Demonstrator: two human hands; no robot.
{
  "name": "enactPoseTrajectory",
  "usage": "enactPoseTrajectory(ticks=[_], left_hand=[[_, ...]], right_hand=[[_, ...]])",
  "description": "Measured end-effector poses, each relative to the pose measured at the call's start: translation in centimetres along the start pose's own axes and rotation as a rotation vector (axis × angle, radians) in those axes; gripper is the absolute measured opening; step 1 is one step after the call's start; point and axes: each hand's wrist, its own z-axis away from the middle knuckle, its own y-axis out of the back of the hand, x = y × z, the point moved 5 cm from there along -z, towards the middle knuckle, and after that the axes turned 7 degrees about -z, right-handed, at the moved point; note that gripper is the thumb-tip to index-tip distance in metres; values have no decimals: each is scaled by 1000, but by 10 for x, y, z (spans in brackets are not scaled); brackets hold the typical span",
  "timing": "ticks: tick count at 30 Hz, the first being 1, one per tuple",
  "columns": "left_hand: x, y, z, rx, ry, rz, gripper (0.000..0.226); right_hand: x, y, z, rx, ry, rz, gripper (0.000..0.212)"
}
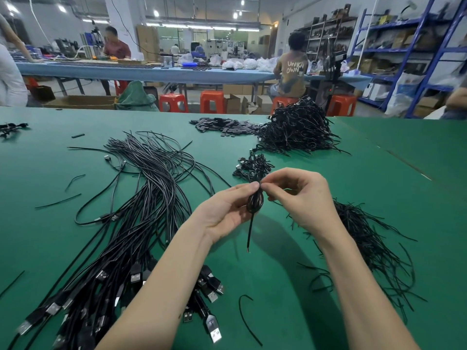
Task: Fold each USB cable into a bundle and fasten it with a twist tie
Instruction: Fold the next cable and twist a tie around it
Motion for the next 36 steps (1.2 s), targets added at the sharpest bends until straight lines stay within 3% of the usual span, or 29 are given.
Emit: enactPoseTrajectory(ticks=[3, 6, 9, 11, 13, 15, 17, 21, 26, 29, 34, 36], left_hand=[[8, -4, 1, -10, -85, -79, 30], [16, -4, 2, 28, -180, -199, 25], [29, -5, 8, 141, -496, -588, 17], [32, -16, 13, 92, -681, -736, 16], [31, -19, 14, 83, -679, -735, 17], [32, -11, 12, 113, -579, -664, 17], [28, -4, 10, 100, -438, -518, 15], [23, -2, 10, 49, -300, -277, 11], [22, -1, 9, 26, -271, -285, 19], [23, 2, 10, 34, -322, -360, 17], [27, -1, 12, 96, -527, -638, 17], [26, 0, 11, 116, -508, -681, 17]], right_hand=[[2, 0, -1, 49, -101, -197, 10], [10, -2, 0, 49, -301, -452, 12], [22, -6, 6, 31, -647, -746, 29], [29, -10, 13, 42, -834, -1014, 43], [29, -14, 17, 65, -875, -1209, 41], [30, -10, 16, 18, -762, -1015, 30], [23, 1, 10, -53, -537, -608, 19], [-2, 13, 4, -91, -42, 143, 20], [-18, 7, 5, -86, 111, 188, 10], [-11, 9, 3, -54, 40, 200, 4], [27, -10, 11, -51, -672, -648, 15], [34, -12, 13, -44, -753, -693, 13]])
